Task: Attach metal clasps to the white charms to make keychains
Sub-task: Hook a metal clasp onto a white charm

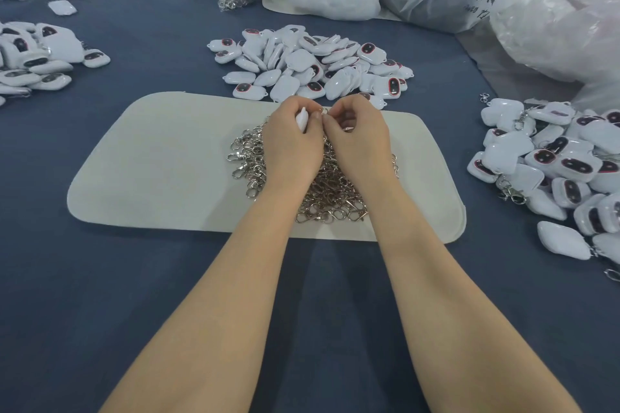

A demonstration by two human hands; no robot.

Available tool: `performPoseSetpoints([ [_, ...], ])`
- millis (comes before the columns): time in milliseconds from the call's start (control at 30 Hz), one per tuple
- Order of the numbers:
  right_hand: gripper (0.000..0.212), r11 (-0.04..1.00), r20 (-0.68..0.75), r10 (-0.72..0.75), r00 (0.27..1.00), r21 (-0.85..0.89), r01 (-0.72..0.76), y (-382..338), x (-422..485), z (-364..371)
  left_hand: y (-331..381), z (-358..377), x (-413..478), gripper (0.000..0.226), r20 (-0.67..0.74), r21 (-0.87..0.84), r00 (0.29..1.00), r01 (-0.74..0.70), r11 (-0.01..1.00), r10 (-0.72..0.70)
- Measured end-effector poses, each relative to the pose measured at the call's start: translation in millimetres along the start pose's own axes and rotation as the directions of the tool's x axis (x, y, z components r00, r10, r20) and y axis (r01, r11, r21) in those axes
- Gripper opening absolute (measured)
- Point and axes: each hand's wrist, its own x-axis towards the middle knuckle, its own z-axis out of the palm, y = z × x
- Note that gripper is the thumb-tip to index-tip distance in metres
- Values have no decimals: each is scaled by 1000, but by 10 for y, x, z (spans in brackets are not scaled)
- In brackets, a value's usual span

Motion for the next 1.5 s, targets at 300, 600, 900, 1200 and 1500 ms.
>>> performPoseSetpoints([
  [300, 11, 999, -43, -37, 998, 15, 37, -9, -19, 18, -1, 4, 5, 11, -15, -18, 1000, -12, 1000, 12],
  [600, 10, 985, -25, -163, 986, -57, 162, -5, -48, 4, 12, -12, 0, 13, -8, -69, 1000, 4, 998, -4],
  [900, 3, 957, 12, -262, 965, -129, 261, 36, -38, -27, -23, -54, 21, 23, 71, -83, 997, 19, 996, -13],
  [1200, 13, 983, -31, -153, 988, -111, 148, 102, -2, -58, 41, -96, 25, 31, 260, -131, 946, 236, 963, -196],
  [1500, 12, 990, -77, -88, 993, -119, 78, 151, 14, -71, -6, -86, 31, 32, 298, 55, 943, 139, 989, -149],
])
